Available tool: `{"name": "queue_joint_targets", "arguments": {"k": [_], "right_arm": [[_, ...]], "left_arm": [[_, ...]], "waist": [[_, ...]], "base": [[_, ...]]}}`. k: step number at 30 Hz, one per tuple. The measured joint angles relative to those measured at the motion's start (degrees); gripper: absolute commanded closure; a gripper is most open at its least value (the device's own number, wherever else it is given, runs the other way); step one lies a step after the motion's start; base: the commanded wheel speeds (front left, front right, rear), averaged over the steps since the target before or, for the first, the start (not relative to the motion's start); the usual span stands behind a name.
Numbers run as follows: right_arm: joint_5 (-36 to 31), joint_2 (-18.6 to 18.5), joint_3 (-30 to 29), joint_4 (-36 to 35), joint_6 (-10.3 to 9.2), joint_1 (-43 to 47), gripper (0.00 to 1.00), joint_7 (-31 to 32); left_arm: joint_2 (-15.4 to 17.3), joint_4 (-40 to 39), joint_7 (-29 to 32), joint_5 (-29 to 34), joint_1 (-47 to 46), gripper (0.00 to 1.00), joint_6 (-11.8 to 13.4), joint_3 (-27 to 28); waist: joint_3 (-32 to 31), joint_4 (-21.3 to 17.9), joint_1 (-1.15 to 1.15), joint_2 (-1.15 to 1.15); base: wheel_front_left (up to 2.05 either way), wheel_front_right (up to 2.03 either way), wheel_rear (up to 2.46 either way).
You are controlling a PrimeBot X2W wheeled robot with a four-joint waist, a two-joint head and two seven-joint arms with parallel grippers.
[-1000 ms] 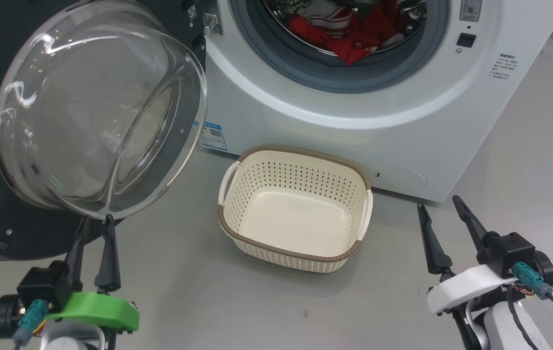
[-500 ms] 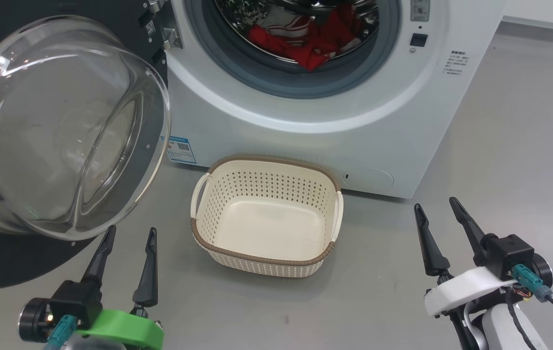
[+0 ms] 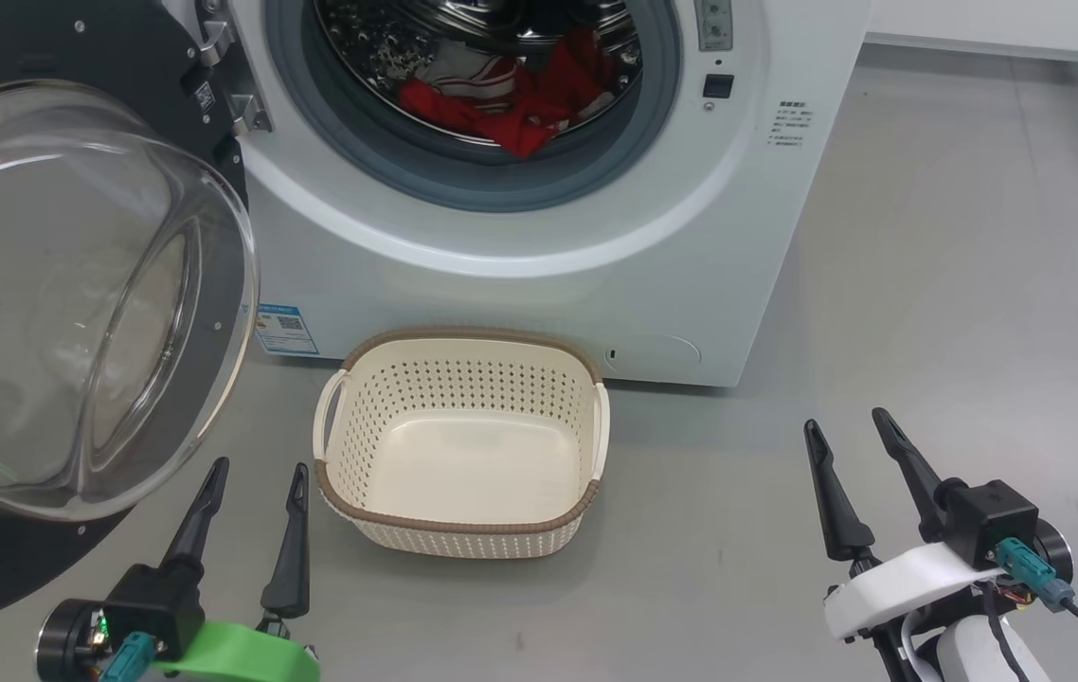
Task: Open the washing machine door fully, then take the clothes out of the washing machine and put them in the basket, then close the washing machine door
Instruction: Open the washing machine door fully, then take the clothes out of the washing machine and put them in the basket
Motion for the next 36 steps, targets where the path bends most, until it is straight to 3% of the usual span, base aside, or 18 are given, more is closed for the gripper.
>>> {"name": "queue_joint_targets", "arguments": {"k": [17, 36], "right_arm": [[1.0, 0.1, 0.1, -1.7, -1.96, 3.3, 0.00, 0.0], [1.5, 0.1, 0.3, -3.2, -2.86, 4.3, 0.00, 0.0]], "left_arm": [[0.3, -0.3, 3.6, 0.0, 2.7, 0.00, 1.5, 0.2], [0.3, -1.7, 5.2, 0.7, 2.9, 0.00, 3.0, 1.0]], "waist": [[-2.0, -5.5, 0.00, 0.00], [-2.0, -5.9, 0.00, 0.00]], "base": [[0.00, 0.00, 0.00], [0.00, 0.00, 0.00]]}}
